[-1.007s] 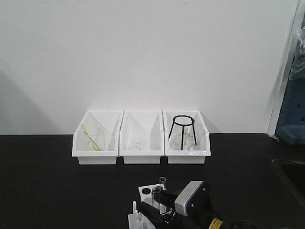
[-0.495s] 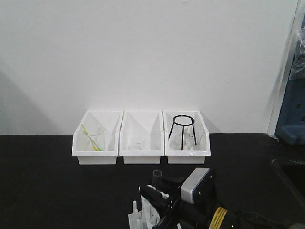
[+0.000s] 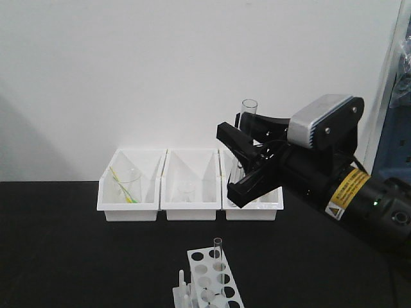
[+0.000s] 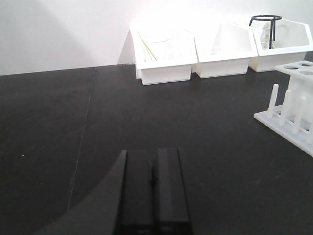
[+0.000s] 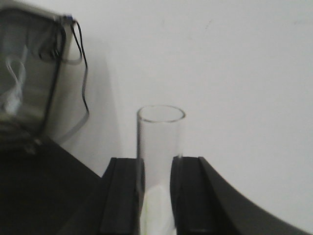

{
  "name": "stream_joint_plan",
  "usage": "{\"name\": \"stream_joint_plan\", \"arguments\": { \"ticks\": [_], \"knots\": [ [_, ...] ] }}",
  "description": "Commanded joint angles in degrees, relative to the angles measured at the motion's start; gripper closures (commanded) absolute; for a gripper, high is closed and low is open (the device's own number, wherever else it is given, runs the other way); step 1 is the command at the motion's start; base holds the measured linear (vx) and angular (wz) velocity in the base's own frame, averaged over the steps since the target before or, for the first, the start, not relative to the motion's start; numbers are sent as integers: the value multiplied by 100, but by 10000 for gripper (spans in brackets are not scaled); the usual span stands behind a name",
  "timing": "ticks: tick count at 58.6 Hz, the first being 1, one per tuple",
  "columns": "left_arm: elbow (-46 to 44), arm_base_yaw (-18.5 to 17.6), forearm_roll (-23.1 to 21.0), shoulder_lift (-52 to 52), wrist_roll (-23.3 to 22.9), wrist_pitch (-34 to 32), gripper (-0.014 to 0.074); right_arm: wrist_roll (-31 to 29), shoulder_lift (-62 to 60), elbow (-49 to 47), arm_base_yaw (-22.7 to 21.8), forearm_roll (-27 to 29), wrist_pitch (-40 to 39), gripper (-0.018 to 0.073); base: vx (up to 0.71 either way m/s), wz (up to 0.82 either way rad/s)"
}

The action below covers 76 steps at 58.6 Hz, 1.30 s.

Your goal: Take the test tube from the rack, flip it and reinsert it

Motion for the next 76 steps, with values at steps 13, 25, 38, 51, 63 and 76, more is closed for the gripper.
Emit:
{"name": "stream_joint_plan", "arguments": {
  "ticks": [13,25,38,51,63,76],
  "knots": [
    [-23,-1,-27,-46,-50,-459,602,-5569,-187,-313,-21,-2740,2443,570,0,0],
    [-23,-1,-27,-46,-50,-459,602,-3863,-208,-313,-21,-611,2097,566,0,0],
    [-23,-1,-27,-46,-50,-459,602,-560,-208,-313,-21,3235,1834,566,0,0],
    [-23,-1,-27,-46,-50,-459,602,-605,-208,64,-21,2880,1036,566,0,0],
    [-23,-1,-27,-46,-50,-459,602,-331,131,1441,-15,1489,-1881,566,0,0],
    [-23,-1,-27,-46,-50,-459,602,672,626,1385,-15,320,-2383,566,0,0]
  ]
}}
